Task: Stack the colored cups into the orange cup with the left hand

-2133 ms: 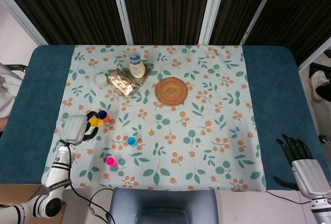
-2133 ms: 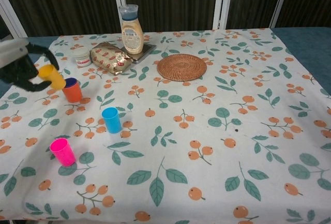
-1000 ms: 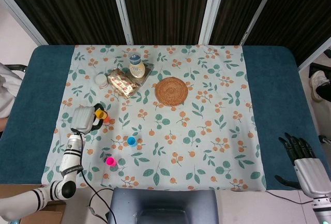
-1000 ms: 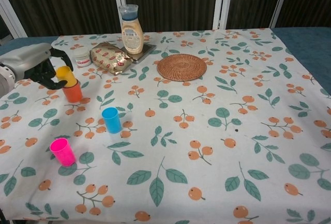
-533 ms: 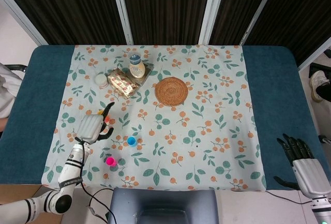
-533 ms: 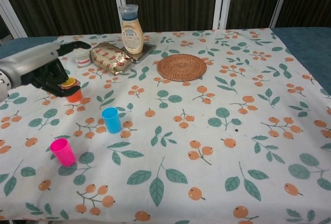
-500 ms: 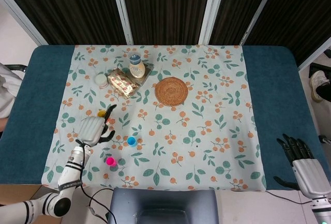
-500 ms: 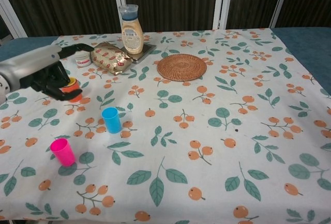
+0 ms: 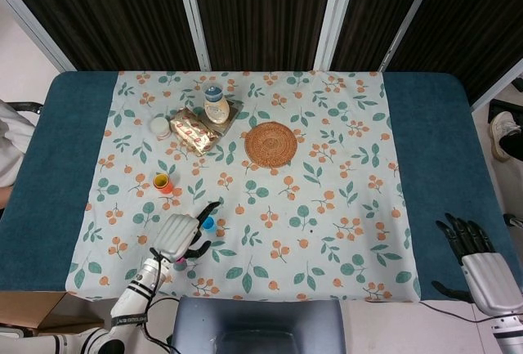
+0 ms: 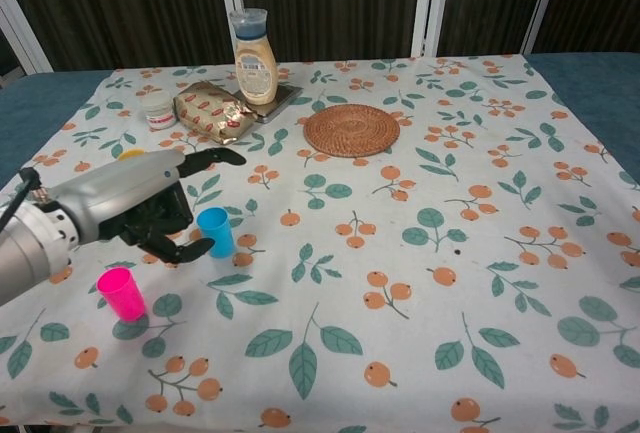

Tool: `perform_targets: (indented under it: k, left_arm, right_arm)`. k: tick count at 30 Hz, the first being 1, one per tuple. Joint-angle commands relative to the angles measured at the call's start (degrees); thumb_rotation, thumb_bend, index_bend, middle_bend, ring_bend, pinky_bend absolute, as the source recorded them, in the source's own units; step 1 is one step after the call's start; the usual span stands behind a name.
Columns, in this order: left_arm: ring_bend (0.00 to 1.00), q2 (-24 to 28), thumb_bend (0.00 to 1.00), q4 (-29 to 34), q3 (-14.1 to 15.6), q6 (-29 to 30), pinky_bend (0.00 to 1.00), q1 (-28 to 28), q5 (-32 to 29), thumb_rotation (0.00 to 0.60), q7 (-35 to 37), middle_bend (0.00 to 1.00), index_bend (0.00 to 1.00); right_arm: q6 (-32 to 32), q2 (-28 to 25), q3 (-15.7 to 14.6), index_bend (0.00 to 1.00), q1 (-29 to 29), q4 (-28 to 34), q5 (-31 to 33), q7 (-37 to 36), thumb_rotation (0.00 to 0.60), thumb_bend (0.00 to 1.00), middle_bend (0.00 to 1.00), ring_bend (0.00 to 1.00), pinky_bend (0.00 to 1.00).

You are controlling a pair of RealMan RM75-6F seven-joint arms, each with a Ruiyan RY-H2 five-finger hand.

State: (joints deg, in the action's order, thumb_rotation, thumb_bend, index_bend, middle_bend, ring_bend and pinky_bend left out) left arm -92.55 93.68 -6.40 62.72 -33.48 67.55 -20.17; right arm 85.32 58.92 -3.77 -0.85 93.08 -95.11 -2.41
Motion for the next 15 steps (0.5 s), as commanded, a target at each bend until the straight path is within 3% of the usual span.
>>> perform_targets:
  k: [1,15]
  left_arm:
    - [1.00,-2.4,0.35,-2.7,-1.8,-0.3,1.00,-1.1,-2.9,0.600,-2.2,1.00,0.17]
    - [1.00,-3.6,0.35,-5.7,-2.5,-1.1,1.00,-2.0,-6.2,0.600,-3.8,1.00,0.34]
  right_arm:
    - [0.1,-0.1,0.1,0.00,0.0,0.0,0.2,-0.2,0.600,0.19,0.00,0.00,0.00]
    - [0.1,-0.2,0.1,0.00,0.0,0.0,0.2,-0.4,0.600,0.18,0.00,0.00,0.00]
